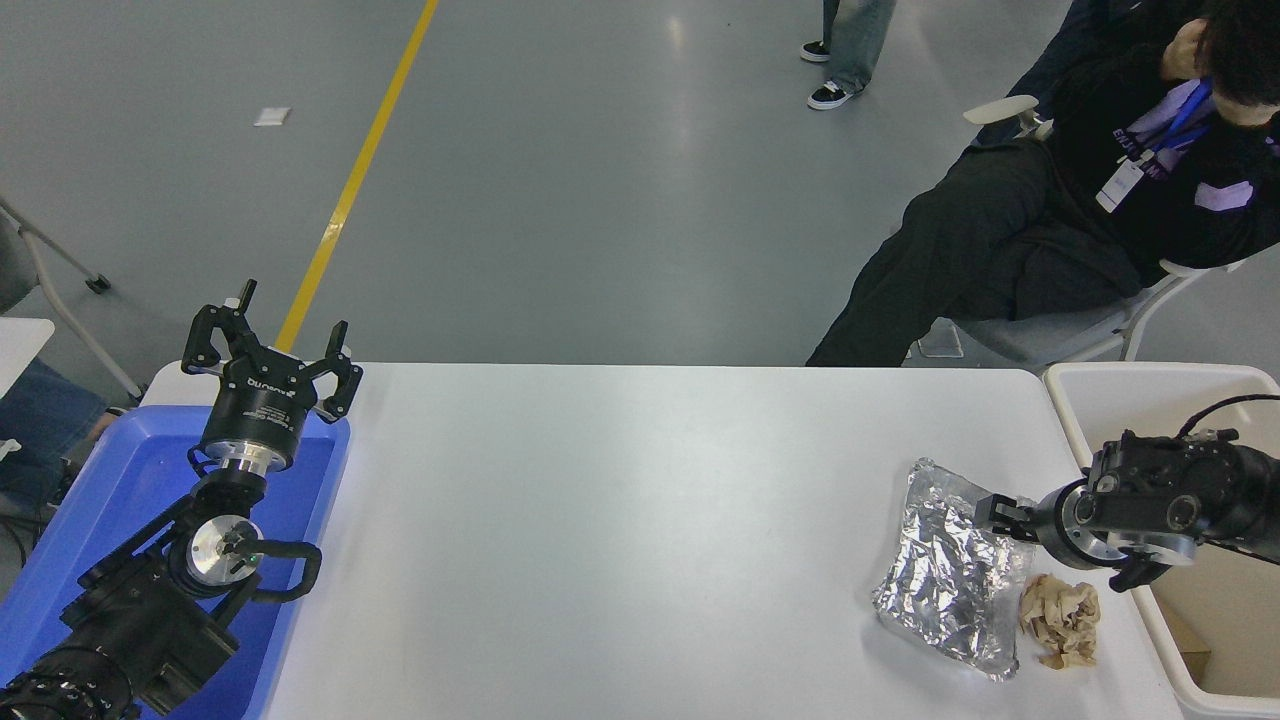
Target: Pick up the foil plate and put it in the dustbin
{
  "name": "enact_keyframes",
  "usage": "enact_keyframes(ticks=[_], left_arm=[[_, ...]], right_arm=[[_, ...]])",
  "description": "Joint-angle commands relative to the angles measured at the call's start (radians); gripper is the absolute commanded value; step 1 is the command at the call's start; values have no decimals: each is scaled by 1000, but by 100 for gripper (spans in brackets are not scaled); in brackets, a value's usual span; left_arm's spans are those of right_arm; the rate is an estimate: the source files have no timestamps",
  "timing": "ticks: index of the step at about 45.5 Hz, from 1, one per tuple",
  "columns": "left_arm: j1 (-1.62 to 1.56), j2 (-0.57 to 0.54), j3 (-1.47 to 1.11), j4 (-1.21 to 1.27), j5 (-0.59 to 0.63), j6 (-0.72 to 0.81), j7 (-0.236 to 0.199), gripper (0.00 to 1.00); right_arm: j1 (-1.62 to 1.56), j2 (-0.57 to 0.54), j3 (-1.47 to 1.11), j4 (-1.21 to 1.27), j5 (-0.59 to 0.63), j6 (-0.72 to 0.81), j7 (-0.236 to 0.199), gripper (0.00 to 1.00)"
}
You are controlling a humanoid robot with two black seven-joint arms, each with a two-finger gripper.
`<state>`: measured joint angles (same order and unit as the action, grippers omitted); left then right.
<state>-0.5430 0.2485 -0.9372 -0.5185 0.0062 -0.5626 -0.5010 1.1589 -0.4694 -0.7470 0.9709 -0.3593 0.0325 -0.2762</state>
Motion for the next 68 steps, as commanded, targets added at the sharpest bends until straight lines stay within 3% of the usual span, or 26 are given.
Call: enact_keyframes(ticks=[1,13,24,29,41,48,55,60,63,68], left_arm=[[0,0,0,0,-2,1,-1,98],[0,0,0,0,0,0,-1,98],[0,0,0,0,-2,0,-1,98],[0,0,0,0,0,0,-1,98],[0,0,0,0,0,1,-1,98],[0,0,0,0,0,1,-1,98],[0,0,0,0,0,1,1,98],[0,0,0,0,0,1,1,98],[0,0,0,0,0,1,1,98],[0,0,0,0,0,0,1,98]], right_arm=[[-31,21,20,-35,0,-9,0,90],[-36,29,20,-40,8,-9,0,84],[-45,29,20,-40,22,-3,0,59],[-45,29,20,-40,52,3,0,41],[-45,29,20,-38,68,4,0,33],[-45,28,20,-37,77,7,0,19],[-45,28,20,-35,80,7,0,18],[-45,29,20,-34,82,7,0,10],[-45,28,20,-31,83,9,0,1],[-45,28,20,-28,120,38,0,0]])
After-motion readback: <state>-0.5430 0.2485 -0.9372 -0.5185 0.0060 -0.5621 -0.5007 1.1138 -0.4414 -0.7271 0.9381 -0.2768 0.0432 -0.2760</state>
